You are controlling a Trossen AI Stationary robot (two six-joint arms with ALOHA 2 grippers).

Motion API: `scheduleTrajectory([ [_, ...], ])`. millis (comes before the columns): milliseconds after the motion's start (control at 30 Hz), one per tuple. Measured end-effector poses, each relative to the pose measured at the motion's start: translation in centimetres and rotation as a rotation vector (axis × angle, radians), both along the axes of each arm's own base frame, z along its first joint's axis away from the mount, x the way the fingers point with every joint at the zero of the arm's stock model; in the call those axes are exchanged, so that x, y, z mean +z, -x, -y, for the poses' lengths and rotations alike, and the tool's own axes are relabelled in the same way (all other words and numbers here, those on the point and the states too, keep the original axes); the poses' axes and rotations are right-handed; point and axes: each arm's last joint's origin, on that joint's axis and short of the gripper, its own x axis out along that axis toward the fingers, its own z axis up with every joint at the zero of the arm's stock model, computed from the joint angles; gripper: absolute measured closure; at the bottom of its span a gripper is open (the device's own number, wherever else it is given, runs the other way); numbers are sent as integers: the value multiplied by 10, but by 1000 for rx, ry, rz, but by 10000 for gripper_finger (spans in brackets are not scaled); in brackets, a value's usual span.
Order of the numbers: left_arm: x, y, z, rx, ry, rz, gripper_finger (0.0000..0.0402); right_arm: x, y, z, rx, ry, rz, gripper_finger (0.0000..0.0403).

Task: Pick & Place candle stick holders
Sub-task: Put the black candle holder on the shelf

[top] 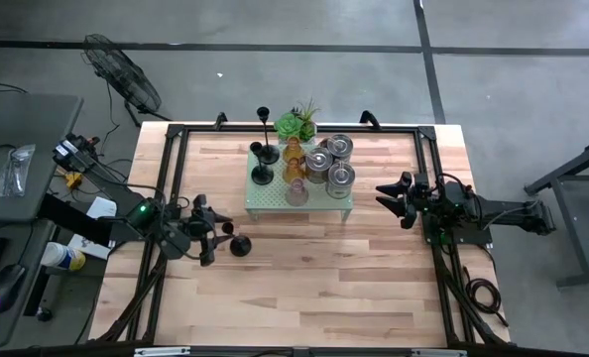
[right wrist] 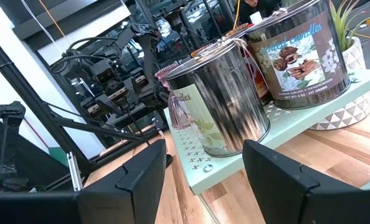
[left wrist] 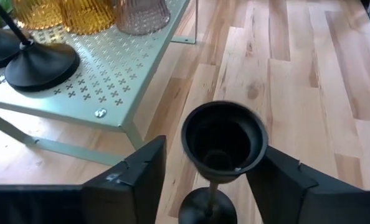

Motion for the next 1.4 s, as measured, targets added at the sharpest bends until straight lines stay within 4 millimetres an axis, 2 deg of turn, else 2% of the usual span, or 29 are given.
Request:
scheduleTrajectory([
  [267,3,-2,1,-14,1,26,230,0,0,0,0,0,0,197],
  [633,-17,-5,3,4,41,100,231,0,0,0,0,0,0,197],
  [1400,-12,-7,3,26,8,151,231,0,0,0,0,0,0,197],
])
